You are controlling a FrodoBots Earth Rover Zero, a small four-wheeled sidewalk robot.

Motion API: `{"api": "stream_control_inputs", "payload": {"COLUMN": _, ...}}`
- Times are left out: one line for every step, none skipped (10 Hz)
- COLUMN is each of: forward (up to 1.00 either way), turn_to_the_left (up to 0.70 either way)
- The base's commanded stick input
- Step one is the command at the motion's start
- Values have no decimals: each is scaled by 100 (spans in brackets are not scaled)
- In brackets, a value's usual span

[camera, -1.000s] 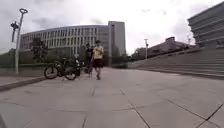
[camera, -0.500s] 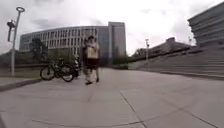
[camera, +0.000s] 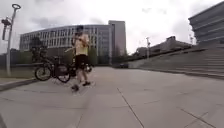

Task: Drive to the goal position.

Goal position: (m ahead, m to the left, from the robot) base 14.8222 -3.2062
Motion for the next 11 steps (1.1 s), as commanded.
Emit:
{"api": "stream_control_inputs", "payload": {"forward": 70, "turn_to_the_left": 2}}
{"api": "stream_control_inputs", "payload": {"forward": 70, "turn_to_the_left": 2}}
{"api": "stream_control_inputs", "payload": {"forward": 70, "turn_to_the_left": 2}}
{"api": "stream_control_inputs", "payload": {"forward": 70, "turn_to_the_left": 2}}
{"api": "stream_control_inputs", "payload": {"forward": 70, "turn_to_the_left": 2}}
{"api": "stream_control_inputs", "payload": {"forward": 70, "turn_to_the_left": -33}}
{"api": "stream_control_inputs", "payload": {"forward": 70, "turn_to_the_left": -33}}
{"api": "stream_control_inputs", "payload": {"forward": 70, "turn_to_the_left": -30}}
{"api": "stream_control_inputs", "payload": {"forward": 70, "turn_to_the_left": -24}}
{"api": "stream_control_inputs", "payload": {"forward": 70, "turn_to_the_left": 2}}
{"api": "stream_control_inputs", "payload": {"forward": 70, "turn_to_the_left": 2}}
